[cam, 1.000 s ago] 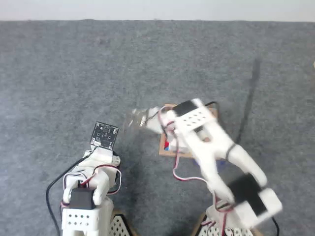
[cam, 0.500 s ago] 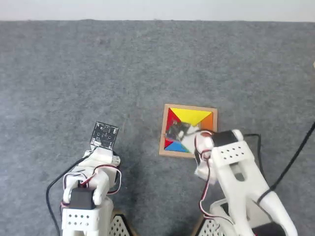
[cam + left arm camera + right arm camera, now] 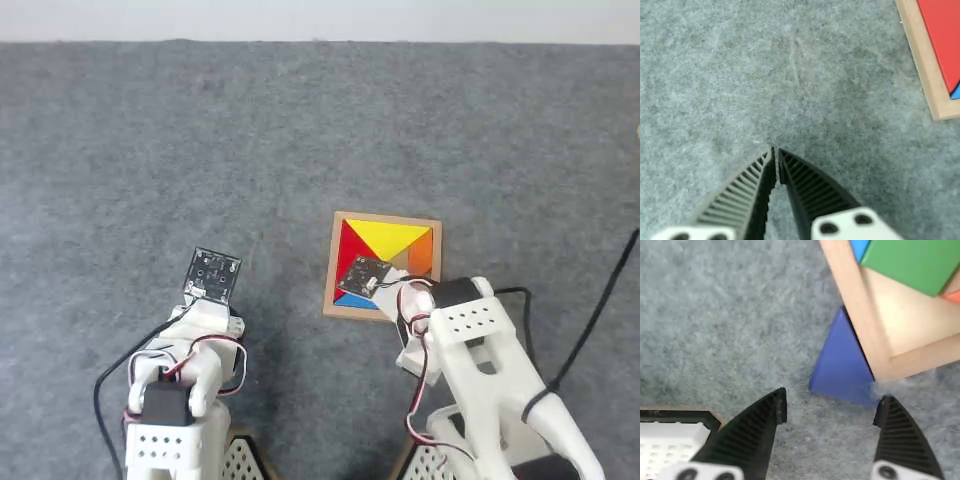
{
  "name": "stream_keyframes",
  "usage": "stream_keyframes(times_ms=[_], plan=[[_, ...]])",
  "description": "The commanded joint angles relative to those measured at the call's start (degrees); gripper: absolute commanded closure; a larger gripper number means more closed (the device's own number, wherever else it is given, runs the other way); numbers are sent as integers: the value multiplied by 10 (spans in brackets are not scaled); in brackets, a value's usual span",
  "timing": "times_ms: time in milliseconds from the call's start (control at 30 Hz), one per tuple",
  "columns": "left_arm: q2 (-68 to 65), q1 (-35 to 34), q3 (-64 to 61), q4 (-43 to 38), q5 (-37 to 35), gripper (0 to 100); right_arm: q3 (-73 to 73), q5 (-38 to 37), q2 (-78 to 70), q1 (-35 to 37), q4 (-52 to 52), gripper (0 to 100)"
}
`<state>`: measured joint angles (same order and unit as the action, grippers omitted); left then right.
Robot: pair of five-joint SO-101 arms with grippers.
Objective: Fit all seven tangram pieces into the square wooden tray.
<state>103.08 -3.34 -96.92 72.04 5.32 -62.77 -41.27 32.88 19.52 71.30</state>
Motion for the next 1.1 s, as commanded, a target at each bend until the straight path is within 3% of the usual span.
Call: stream_keyframes(times_ms=[0, 200, 467, 800, 1067], plan=[[12, -4, 5, 3, -4, 985, 4, -6, 13, -5, -9, 714], [12, -4, 5, 3, -4, 985, 4, -13, -2, -5, -5, 714], [12, -4, 5, 3, -4, 985, 38, -11, -158, -8, -40, 714], [12, -4, 5, 3, -4, 985, 47, -40, -182, -82, -57, 716], [12, -4, 5, 3, -4, 985, 52, -42, -181, -128, -86, 845]])
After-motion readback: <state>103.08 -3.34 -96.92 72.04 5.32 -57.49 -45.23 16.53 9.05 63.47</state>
